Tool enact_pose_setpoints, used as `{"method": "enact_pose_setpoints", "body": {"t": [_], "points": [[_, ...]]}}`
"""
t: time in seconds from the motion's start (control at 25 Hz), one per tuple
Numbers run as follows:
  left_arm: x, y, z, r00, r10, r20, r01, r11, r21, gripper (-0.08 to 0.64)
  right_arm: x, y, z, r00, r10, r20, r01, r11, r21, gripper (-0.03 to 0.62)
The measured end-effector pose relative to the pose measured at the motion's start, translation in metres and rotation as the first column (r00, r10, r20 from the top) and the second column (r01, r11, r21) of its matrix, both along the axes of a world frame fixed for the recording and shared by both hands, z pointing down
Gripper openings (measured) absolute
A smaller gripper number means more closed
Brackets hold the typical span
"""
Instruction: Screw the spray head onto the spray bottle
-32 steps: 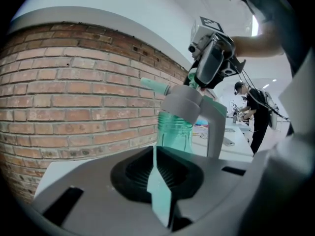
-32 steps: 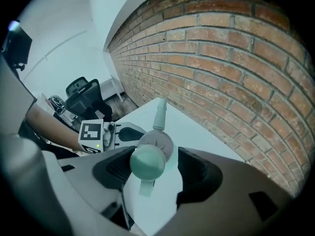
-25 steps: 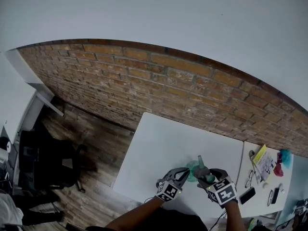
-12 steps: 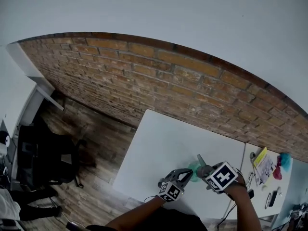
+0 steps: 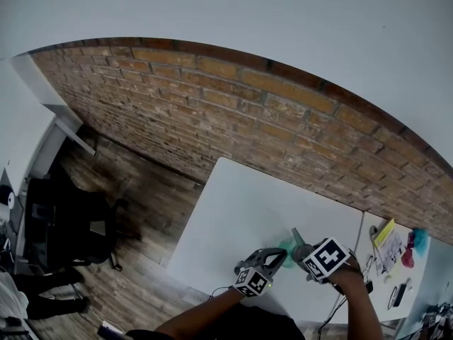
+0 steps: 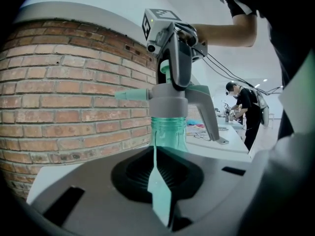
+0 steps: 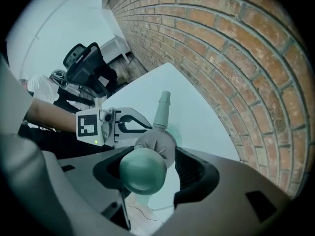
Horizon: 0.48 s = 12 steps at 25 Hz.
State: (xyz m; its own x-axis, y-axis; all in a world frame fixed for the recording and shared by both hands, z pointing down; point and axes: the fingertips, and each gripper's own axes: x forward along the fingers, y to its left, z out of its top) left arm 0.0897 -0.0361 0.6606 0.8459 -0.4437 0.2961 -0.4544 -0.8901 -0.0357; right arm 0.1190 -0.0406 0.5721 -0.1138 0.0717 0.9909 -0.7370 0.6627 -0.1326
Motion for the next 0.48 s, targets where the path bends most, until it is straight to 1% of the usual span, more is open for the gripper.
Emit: {"method": "enact_pose_setpoints", "body": {"t": [0.16, 0.24, 0.4, 0.48], "points": [[0.002, 0.000, 0.001, 1.000, -0.021, -0.014, 0.021, 1.000, -0.016, 0.002, 0.002, -0.001, 0.001, 0.989, 0.135, 0.053, -0.136, 0.991, 0.002, 0.256], [0.001, -0.001, 0.002, 0.999, -0.029, -0.018, 0.028, 0.999, -0.033, 0.002, 0.002, 0.000, 0.000, 0.986, 0.147, 0.075, -0.149, 0.989, 0.020, 0.256], [-0.005, -0.004, 0.004, 0.999, -0.044, -0.014, 0.043, 0.997, -0.057, 0.002, -0.001, 0.002, -0.005, 0.972, 0.163, 0.168, -0.172, 0.984, 0.037, 0.258], [-0.009, -0.004, 0.004, 0.998, -0.059, -0.018, 0.058, 0.996, -0.065, 0.002, 0.001, 0.002, -0.008, 0.967, 0.160, 0.196, -0.174, 0.983, 0.054, 0.259]]}}
